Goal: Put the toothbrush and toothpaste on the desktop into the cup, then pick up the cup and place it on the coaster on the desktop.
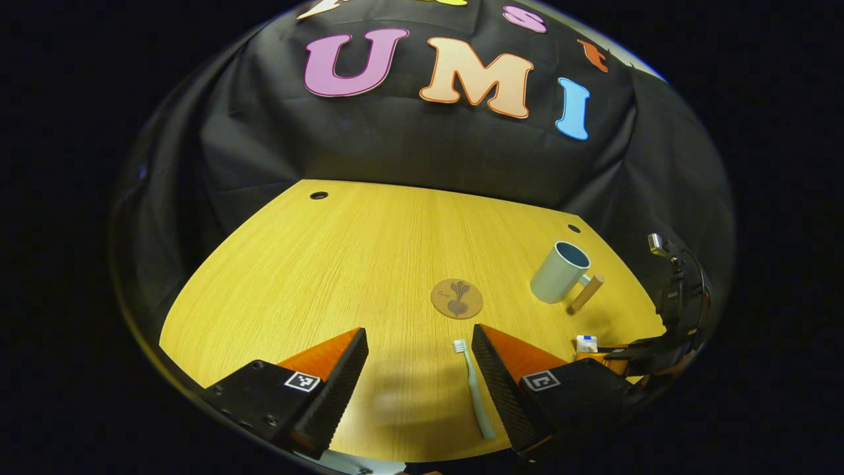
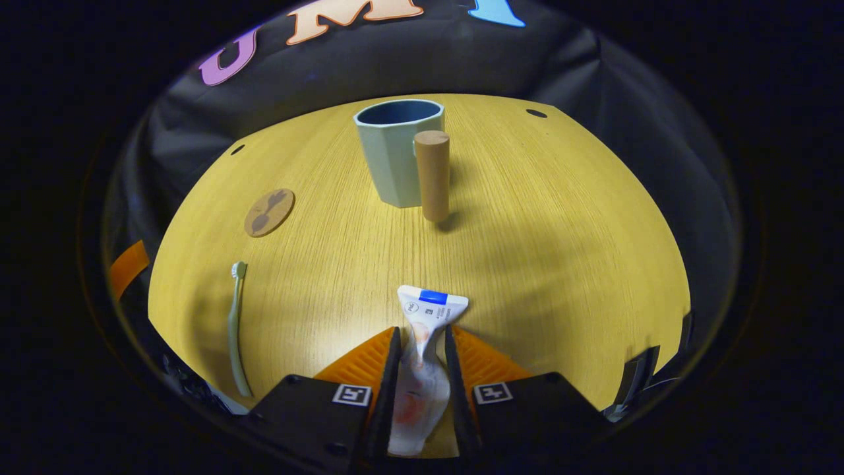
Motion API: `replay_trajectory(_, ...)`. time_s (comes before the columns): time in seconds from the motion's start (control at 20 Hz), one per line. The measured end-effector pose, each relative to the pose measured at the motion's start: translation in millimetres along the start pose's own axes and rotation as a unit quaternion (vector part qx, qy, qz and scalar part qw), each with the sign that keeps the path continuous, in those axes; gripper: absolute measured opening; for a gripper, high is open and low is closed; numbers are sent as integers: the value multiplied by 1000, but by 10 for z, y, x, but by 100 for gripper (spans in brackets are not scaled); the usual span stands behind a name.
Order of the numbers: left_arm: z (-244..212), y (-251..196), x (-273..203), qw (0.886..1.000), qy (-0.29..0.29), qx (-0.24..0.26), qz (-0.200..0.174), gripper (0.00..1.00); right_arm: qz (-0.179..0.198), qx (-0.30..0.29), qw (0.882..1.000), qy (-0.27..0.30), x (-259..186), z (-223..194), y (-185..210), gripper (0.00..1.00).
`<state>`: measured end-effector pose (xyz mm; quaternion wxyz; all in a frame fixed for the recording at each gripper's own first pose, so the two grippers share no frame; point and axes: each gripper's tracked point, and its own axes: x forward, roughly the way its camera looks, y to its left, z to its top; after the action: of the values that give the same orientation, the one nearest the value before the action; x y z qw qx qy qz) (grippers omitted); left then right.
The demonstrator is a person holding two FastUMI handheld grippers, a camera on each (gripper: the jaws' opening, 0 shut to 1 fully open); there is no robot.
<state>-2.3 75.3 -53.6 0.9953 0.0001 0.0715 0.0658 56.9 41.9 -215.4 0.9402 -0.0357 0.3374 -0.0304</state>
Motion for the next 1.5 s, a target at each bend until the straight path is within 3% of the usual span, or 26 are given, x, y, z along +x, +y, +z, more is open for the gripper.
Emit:
replay_trajectory(0.1,-22,18,21,1000,2,-5,0,95,-3,2,1000,9,-4,10,-9,28)
replay_trajectory(0.3,-63,50,24,1000,8,-8,2,95,-5,0,1000,29,3,6,-13,24)
replay_trajectory(0.8,-139,21,57,1000,18,-10,2,95,24,-18,1000,0,-8,20,-4,9)
replay_trajectory(1.15,-292,-2,23,999,39,-17,1,95,51,-42,997,-45,-66,113,109,8)
replay_trajectory(1.5,-629,-322,84,993,104,-10,-49,90,79,-34,993,-79,-198,228,196,8)
